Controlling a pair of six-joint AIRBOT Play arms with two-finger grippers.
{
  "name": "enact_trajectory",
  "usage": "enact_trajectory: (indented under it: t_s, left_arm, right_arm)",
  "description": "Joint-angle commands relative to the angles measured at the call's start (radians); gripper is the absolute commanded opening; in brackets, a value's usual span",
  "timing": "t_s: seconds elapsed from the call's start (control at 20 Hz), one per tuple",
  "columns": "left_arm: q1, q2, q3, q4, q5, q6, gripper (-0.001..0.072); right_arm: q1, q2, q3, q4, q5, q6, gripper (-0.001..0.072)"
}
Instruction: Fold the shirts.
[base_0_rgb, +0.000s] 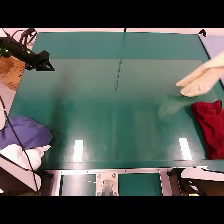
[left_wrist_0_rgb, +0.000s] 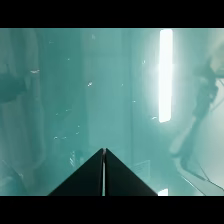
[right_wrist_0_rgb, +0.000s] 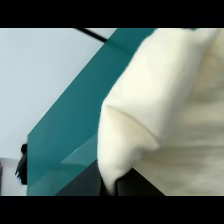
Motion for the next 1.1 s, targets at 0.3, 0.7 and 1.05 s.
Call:
enact_trajectory:
  t_s: [0.3, 0.7, 1.05]
  left_arm:
    - [0.001, 0.000, -0.005, 0.000, -0.001, -0.019, 0.0027]
    - [0.001, 0.000, -0.005, -0.001, -0.019, -0.034, 0.0027]
    - [0.001, 0.000, -0.005, -0.002, -0.036, -0.034, 0.0027]
  right_arm:
    - [-0.302, 0.026, 0.000, -0.212, 0.213, 0.033, 0.0013]
    - [-0.332, 0.158, -0.138, -0.778, 0.292, 0.218, 0.0013]
    - [-0.333, 0.169, -0.495, -1.032, 0.165, 0.260, 0.0308]
